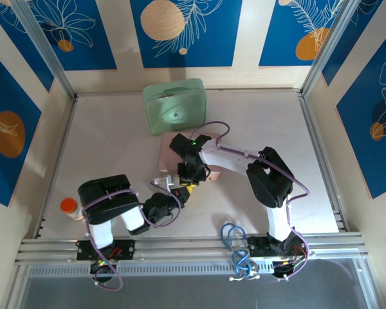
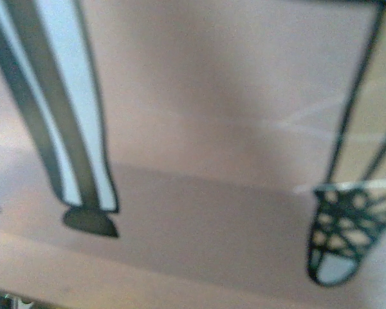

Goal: Unlock the padlock with the key

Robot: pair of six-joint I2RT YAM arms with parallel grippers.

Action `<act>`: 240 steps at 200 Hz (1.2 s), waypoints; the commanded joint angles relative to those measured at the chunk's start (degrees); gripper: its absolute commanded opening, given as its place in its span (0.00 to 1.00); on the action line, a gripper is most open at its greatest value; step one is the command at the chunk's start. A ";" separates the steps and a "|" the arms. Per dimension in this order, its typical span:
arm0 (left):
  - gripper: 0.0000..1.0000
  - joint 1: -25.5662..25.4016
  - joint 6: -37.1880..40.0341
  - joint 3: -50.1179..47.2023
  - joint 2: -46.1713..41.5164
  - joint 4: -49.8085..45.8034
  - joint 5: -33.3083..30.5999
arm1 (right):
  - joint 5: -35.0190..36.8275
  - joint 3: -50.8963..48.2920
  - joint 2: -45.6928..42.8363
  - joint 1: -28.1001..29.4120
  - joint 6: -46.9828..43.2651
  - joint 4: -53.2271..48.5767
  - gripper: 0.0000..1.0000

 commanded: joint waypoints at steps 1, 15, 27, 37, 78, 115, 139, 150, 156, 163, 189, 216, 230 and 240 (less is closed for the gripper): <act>0.00 0.96 -0.97 -0.06 1.66 0.39 -2.24 | -9.11 -1.85 -0.47 0.47 3.29 -2.68 0.01; 0.00 1.03 -1.42 -0.35 1.87 0.39 -2.42 | -8.23 -2.57 -1.58 0.58 4.19 -1.62 0.13; 0.00 1.05 -1.48 -0.28 1.92 0.39 -2.36 | -6.67 -4.02 -3.33 1.01 5.38 0.43 0.32; 0.00 1.05 -1.56 -0.25 2.01 0.39 -2.24 | -4.55 -5.18 -4.76 1.38 6.35 1.56 0.42; 0.00 1.05 -2.28 0.02 2.72 0.39 -1.61 | 5.65 -15.16 -14.14 4.17 10.39 13.19 0.62; 0.00 1.05 -2.52 0.05 2.45 0.39 -1.30 | 11.64 -21.04 -16.20 6.06 10.61 21.55 0.60; 0.00 1.05 -2.74 0.07 2.32 0.39 -1.13 | 16.45 -23.47 -16.40 7.40 10.93 25.89 0.54; 0.00 1.05 -2.70 0.10 2.31 0.39 -1.11 | 17.34 -24.85 -16.56 7.39 11.61 28.01 0.52; 0.00 1.05 -2.74 0.08 2.29 0.39 -0.95 | 17.09 -25.61 -16.51 7.20 11.58 29.81 0.52; 0.00 1.05 -2.74 0.14 2.28 0.39 -0.86 | 16.88 -25.95 -16.31 7.02 11.64 30.90 0.51; 0.00 1.05 -2.69 0.01 2.23 0.39 -0.82 | 17.24 -25.84 -15.07 6.95 11.47 32.05 0.47; 0.00 1.06 -2.74 0.07 2.22 0.39 -0.71 | 17.38 -26.33 -14.81 6.94 11.56 32.79 0.42; 0.00 1.05 -2.73 0.08 2.22 0.39 -0.70 | 17.67 -26.34 -14.61 6.94 11.46 32.73 0.41; 0.00 1.05 -2.66 0.12 2.23 0.35 -0.57 | 18.14 -26.18 -14.39 6.78 11.54 32.21 0.41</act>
